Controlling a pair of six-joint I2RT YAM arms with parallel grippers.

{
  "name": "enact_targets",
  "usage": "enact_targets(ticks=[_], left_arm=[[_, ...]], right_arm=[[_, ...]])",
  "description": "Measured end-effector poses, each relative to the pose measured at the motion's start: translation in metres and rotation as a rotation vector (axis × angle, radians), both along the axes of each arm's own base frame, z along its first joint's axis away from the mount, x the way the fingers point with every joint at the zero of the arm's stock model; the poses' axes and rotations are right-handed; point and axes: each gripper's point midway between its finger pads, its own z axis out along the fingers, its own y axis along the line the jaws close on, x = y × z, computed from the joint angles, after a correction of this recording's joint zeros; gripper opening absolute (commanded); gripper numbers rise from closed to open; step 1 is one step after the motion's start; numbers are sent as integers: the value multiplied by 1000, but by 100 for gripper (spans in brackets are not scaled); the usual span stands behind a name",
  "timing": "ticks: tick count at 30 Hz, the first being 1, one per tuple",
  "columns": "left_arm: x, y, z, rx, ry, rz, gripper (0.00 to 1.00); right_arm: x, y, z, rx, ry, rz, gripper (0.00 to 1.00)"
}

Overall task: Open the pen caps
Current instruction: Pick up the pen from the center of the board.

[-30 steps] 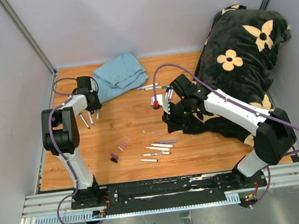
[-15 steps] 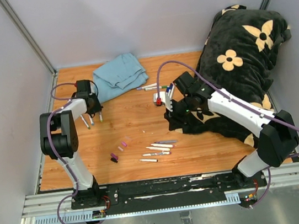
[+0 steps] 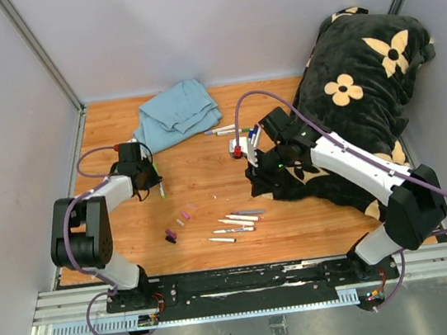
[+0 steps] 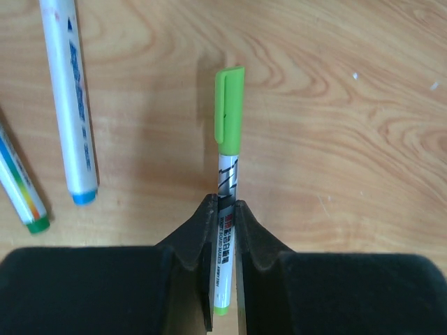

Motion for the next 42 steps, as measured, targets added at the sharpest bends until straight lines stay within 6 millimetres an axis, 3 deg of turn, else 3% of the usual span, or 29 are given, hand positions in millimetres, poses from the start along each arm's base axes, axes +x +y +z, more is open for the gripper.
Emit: enact_targets(ticks=[15,24,29,37,42], left_arm=[[-47,-55,57,-279,-385,-51,0],[-78,-87,78,-436,-543,-118,0],[-91,-109,101,-512,-633,-182,0],[-113,-136,140,-618,-762,-255,0],[-122,-151,155,-659,-806,-279,0]], right_arm=[[-10,5,1,50,35,21,44],[-12,12,10,109,36,25,45],[-15,12,8,131,40,-3,46],[-13,17,27,204,0,-32,48],[-13,20,28,218,16,-36,48]])
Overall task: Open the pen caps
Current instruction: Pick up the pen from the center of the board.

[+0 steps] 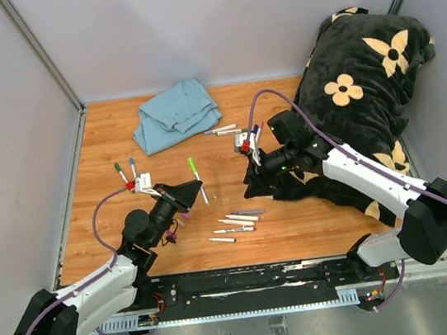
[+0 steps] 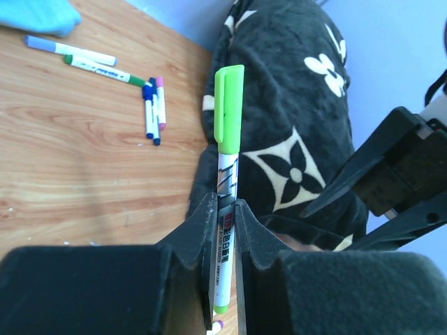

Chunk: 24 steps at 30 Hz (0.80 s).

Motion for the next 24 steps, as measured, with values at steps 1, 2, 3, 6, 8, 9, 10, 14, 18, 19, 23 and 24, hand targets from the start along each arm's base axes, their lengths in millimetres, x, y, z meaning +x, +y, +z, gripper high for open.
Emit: enact_targets(ticks=[1,2,3,6,8,9,10,14,18,19,23,24], left_arm=[[-1,-2,2,-8,-7,-2,0],[-2,-4,4,-16,-14,-3,0],[-4,-7,6,-23,-21,-6,0],[-9,-16,7,-39,-31,-17,0],[-12,-23,5,-45,-30,-27,0],[-13,-26,5,-47,-30,-28,0],[-13,-29,4,-50,-31,-30,0],[-14,-37,1,-61,-30,-22,0],[-14,-43,0,-77,-34,-13,0],[-14,-46,1,-82,-36,-12,0],[-14,-56,10,-114,-52,-11,0],[-14,-59,12,-123,-57,-12,0]], right_arm=[[0,1,0,3,2,-1,49],[1,1,0,5,5,-2,49],[1,2,0,6,8,-4,50],[0,3,-3,9,27,-12,50],[0,3,-5,9,39,-18,50],[0,3,-5,11,44,-21,50],[0,4,-6,14,48,-23,50],[0,7,-7,31,70,-41,53],[0,10,-11,48,108,-69,56],[0,10,-12,54,119,-74,56],[-1,15,-10,84,158,-95,56],[-1,16,-9,93,168,-100,56]])
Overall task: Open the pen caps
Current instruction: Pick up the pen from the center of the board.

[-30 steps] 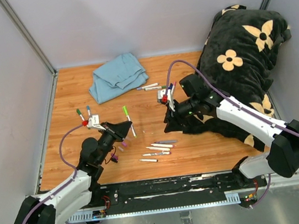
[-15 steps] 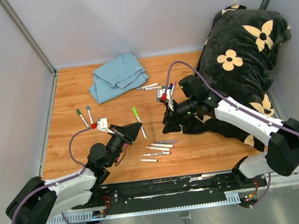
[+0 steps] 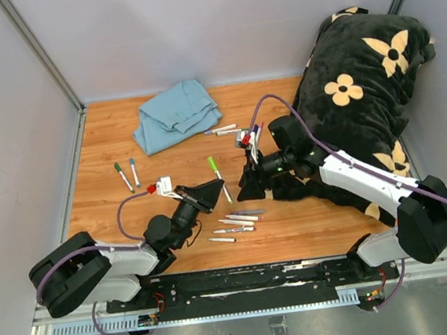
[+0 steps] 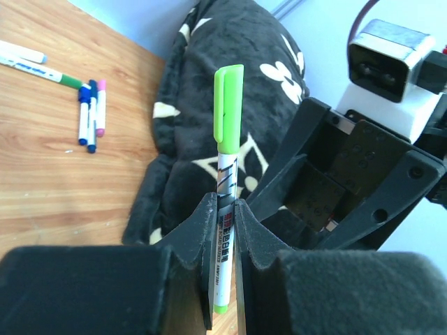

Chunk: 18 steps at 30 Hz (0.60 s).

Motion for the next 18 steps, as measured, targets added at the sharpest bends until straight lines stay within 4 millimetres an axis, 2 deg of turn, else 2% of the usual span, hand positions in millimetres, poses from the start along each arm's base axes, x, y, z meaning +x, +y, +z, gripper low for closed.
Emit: enact_targets(ticks=[7,12,13,18], left_arm=[[0,-19,13,-42,-16,1,0],[-1,-29,16,-60,-20,-4,0],[-1,-32,17,-63,-21,-8,0],[-4,-38,21,-74,-30,-16,0]], right_arm=[[2,7,5,49,46,-32,54],[1,8,3,60,76,-54,49],[1,8,4,62,80,-56,46],[2,9,5,67,92,-68,16]])
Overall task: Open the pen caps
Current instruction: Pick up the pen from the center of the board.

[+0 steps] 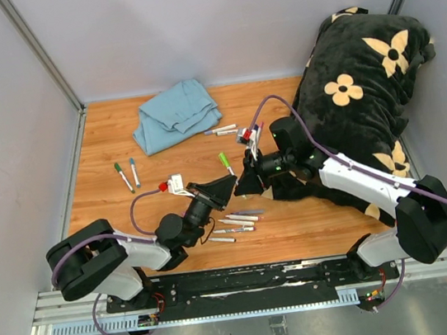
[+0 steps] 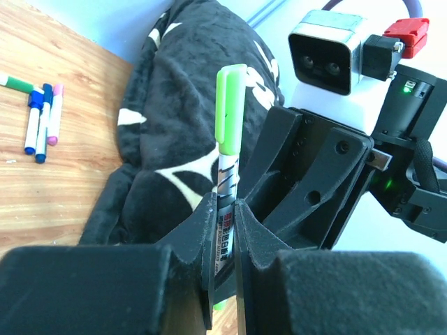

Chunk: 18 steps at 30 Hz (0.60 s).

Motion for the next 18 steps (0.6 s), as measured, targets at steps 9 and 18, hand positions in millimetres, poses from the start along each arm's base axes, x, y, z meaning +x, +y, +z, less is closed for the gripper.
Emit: enact_targets(ticks=[9,18], left_arm=[[-3,0,3,8,-19,-4,47],[-23,17,25,29,-107,-38,93]], right_arm=[[1,-6,1,-3,26,0,1],[2,-20,12,22,-10,66,1]])
